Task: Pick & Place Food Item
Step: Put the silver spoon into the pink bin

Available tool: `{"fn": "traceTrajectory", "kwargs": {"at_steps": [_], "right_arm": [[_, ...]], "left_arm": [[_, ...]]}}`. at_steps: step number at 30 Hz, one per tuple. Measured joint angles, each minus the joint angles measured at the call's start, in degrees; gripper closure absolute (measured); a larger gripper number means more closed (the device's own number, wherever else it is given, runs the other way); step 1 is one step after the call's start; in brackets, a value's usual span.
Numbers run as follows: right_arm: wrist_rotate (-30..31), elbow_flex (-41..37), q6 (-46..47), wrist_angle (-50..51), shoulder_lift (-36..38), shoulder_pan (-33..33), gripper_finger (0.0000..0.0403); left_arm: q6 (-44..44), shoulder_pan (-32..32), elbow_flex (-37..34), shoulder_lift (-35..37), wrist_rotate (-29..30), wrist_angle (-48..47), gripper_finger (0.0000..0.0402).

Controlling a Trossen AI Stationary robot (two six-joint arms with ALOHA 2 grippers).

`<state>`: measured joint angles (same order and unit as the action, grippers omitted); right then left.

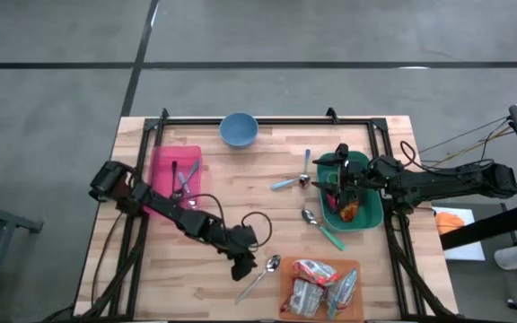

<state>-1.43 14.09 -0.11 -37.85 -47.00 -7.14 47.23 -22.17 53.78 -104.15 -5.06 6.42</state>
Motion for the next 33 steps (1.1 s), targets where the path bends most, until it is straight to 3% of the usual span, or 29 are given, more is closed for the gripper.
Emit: {"fn": "traceTrajectory", "kwargs": {"at_steps": [5, 9, 15, 33], "right_arm": [[0.0, 0.0, 0.02, -0.01, 0.0, 0.0, 0.0087], [0.0, 0.0, 0.03, 0.03, 0.0, 0.0, 0.0087], [0.0, 0.0, -0.03, 0.04, 0.0, 0.0, 0.0087], [0.0, 0.0, 0.04, 0.11, 0.0, -0.01, 0.0087]], "left_arm": [[2.33, -1.07, 0.36, -5.21, -1.8, 3.39, 0.0248], [1.82, -1.03, 3.22, -8.52, -5.58, 4.32, 0.0215], [-0.69, -0.88, 5.32, -8.73, -4.79, 2.36, 0.0173], [-1.71, 1.66, 5.78, -12.57, -9.4, 6.66, 0.017]]}}
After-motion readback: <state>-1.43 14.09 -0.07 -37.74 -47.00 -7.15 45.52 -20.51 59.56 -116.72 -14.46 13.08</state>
